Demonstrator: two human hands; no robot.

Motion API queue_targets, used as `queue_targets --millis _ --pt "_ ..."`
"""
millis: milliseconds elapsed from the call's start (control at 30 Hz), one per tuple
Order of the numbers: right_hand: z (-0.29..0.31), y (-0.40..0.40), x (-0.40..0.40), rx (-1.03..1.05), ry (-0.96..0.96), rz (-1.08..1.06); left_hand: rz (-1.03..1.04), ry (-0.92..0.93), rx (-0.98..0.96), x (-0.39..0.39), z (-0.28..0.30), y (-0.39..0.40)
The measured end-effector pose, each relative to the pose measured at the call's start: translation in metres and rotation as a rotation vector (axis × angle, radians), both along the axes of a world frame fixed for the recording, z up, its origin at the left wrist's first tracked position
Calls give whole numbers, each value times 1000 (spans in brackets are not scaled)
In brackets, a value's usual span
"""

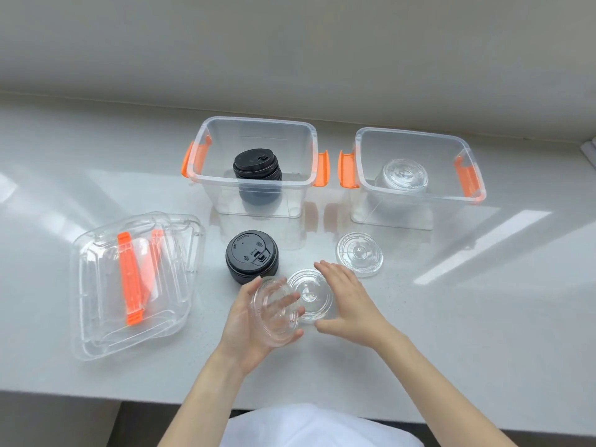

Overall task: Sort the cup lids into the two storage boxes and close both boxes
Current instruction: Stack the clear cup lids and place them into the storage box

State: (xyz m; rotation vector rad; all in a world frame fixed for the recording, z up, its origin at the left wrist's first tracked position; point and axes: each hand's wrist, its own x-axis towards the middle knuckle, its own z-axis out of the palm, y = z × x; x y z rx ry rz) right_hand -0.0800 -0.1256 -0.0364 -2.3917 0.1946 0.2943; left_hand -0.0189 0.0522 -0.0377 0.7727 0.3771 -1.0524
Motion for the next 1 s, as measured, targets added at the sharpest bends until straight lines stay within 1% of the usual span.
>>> queue_targets --millis 67,133,300,367,400,467,500,567,667,733,833,900,967,1000 --pt "-14 6 4 -88 34 41 15 -10 21 1 1 10" --pt "-23 11 8 -145 12 59 30 -7 34 3 1 17" --pt "-20 8 10 -156 -101 -61 37 15 2 3 2 22" --pt "-12 1 12 -99 -141 -137 30 24 0 3 2 20" --pt "-6 -1 13 -26 -151 -194 25 29 0 3 3 18" --pt "8 -1 14 190 -154 -309 13 40 -8 3 4 13" --pt "14 1 14 289 -156 -333 10 46 -14 3 4 10" --pt "25 9 9 389 -148 -300 -3 67 -32 2 6 0" --pt "30 25 -2 415 -128 -218 -32 117 -135 -1 10 -17" --pt "29 31 -7 416 -124 -210 -23 149 -192 -3 11 -28" --pt "30 25 -12 417 -106 -227 -7 174 -199 -3 5 -40" --pt "32 11 -15 457 -80 -277 -50 189 -178 -3 4 -47" --pt "32 -8 -12 492 -85 -395 -69 163 -130 -3 2 -50" --pt "30 -20 -9 472 -115 -461 -77 144 -110 -2 2 -51"
